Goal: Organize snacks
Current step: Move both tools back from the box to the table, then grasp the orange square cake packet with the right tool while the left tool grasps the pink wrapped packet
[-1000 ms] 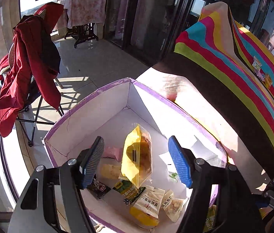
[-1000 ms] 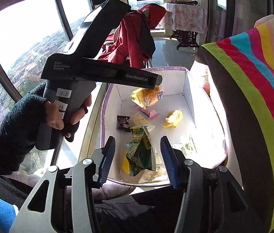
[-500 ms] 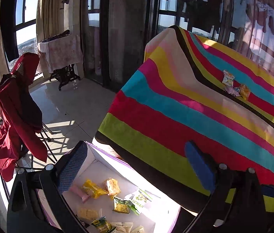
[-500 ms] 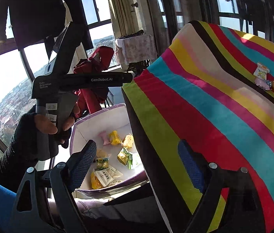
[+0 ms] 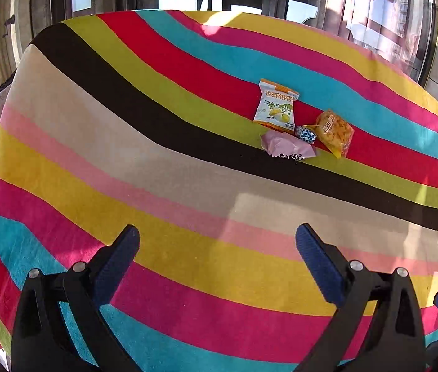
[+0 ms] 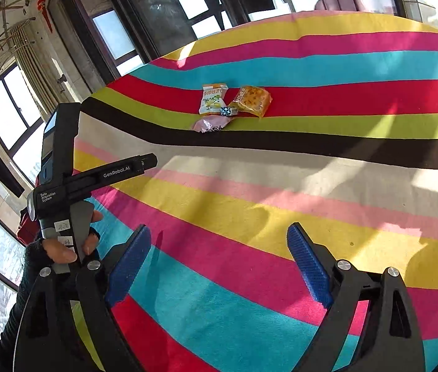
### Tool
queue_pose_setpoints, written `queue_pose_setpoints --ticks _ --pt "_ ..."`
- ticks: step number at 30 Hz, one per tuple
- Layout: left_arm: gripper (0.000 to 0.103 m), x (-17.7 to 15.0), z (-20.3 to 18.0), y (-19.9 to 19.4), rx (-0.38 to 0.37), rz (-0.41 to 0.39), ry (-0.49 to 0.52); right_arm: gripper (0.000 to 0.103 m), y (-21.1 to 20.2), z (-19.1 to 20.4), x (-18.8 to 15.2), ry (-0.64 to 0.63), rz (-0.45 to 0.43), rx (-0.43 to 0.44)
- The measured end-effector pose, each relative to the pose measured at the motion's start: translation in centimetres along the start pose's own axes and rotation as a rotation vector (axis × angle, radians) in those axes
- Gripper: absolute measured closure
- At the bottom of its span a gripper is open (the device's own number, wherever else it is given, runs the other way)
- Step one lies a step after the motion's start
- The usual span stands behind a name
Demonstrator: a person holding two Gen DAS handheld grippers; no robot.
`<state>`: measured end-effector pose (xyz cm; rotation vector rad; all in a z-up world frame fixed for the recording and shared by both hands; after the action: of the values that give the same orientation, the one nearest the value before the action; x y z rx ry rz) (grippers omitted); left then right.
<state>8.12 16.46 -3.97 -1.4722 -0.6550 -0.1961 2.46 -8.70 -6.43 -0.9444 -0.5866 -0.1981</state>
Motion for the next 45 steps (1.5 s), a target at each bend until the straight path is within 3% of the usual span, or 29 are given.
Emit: queue_pose_setpoints --ticks 4,7,9,18,23,27,28,30,31,34,39,45 --pt "0.002 -0.5 1.3 2.3 -0.013 0.083 -0.083 0.016 3.3 -3.9 5.0 0.132 0.006 -0.052" --pt "0.002 -0.5 1.9 2.4 -0.067 0.064 -0.133 0.016 6.0 -5.8 8.5 0.199 0.005 -0.100" --pt "0.002 -0.5 1.7 2.4 -0.062 0.065 -0.129 0.016 7.8 -6.6 10.4 0.237 0.007 -0.126" --pt "0.002 -0.6 1.7 2.4 -0.050 0.071 -0.116 0.016 13.8 -6.4 16.4 0.372 0.017 -0.133" --pt "0.002 -0.6 1.7 2.4 -0.048 0.072 -0.114 0.016 15.9 -5.5 18.4 0.369 0.023 -0.196" --pt "0.002 -0.6 1.6 2.5 -0.048 0.072 -0.114 0.017 16.5 -5.1 18.5 0.334 0.025 -0.308" --pt "0.002 -0.6 1.6 2.5 -0.049 0.071 -0.115 0.031 16.4 -5.1 18.3 0.317 0.026 -0.345" --pt "0.002 -0.6 1.6 2.4 -0.052 0.070 -0.116 0.049 16.0 -4.8 17.7 0.259 0.027 -0.383" --pt "0.002 -0.6 1.6 2.4 -0.054 0.069 -0.117 0.055 15.8 -4.5 17.4 0.226 0.030 -0.361" --pt "0.002 -0.7 1.8 2.3 -0.061 0.065 -0.121 0.056 13.7 -4.1 15.5 0.154 0.032 -0.267" --pt "0.002 -1.0 1.6 2.3 -0.047 0.073 -0.112 0.056 6.7 -4.8 10.1 0.037 0.013 -0.177" --pt "0.002 -1.1 0.3 3.3 0.055 0.131 0.005 0.056 1.3 -8.1 2.4 0.055 0.043 -0.095"
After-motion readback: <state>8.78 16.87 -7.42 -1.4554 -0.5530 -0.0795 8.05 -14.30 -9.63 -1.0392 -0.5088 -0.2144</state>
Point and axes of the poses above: each gripper's, at about its wrist camera, not at the fingertips, and y roughly the way its jaws point, z to its left, x to its top, the point moved 10 cm from there along y, roughly the way its jaws point, and after that the axes turned 10 degrees about z, right-handed, at the moved point
